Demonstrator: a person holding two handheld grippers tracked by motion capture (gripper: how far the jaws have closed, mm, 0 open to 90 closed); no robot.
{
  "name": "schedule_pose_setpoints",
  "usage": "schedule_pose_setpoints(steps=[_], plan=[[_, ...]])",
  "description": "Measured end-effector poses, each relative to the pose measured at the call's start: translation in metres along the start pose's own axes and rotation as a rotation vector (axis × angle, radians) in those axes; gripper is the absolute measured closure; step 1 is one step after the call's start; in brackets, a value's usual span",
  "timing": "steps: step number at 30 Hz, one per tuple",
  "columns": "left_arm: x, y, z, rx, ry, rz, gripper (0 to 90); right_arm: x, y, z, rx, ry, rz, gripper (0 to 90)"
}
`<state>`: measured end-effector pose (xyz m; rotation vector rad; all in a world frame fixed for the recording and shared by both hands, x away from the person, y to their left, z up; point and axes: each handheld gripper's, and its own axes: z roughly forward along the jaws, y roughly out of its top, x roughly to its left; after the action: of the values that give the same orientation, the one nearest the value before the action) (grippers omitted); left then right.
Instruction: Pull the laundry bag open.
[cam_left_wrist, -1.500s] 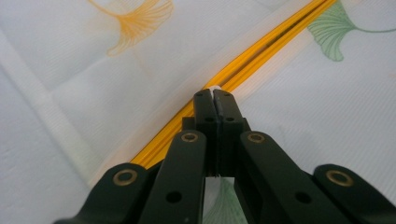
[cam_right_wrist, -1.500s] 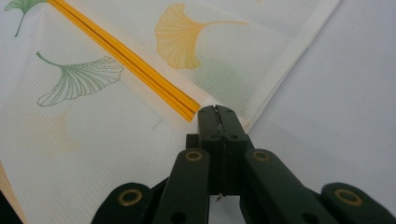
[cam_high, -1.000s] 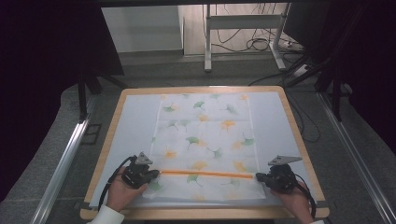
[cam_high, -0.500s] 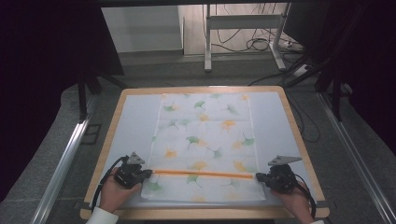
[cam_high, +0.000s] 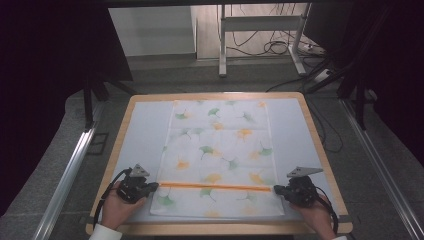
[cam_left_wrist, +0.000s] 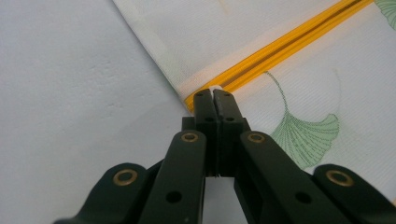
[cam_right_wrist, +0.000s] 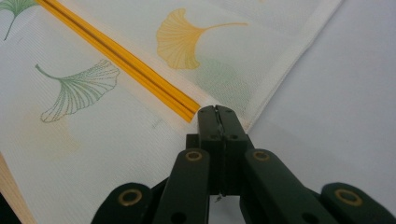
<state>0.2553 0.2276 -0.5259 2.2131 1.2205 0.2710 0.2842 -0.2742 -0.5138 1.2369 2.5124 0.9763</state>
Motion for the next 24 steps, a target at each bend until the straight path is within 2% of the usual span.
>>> schedule_pose_setpoints(steps=[19,24], plan=[[0.004,-0.0054,-0.0015,0.006,0.022,-0.008,90.0,0.0001,0.0,0.0,0.0,0.0,-0.002,89.9],[0.0032,-0.0066,-0.0013,-0.016,0.016,-0.005,90.0,0.0004,-0.0003,-0.0002,-0.002,-0.003,-0.011,89.9]])
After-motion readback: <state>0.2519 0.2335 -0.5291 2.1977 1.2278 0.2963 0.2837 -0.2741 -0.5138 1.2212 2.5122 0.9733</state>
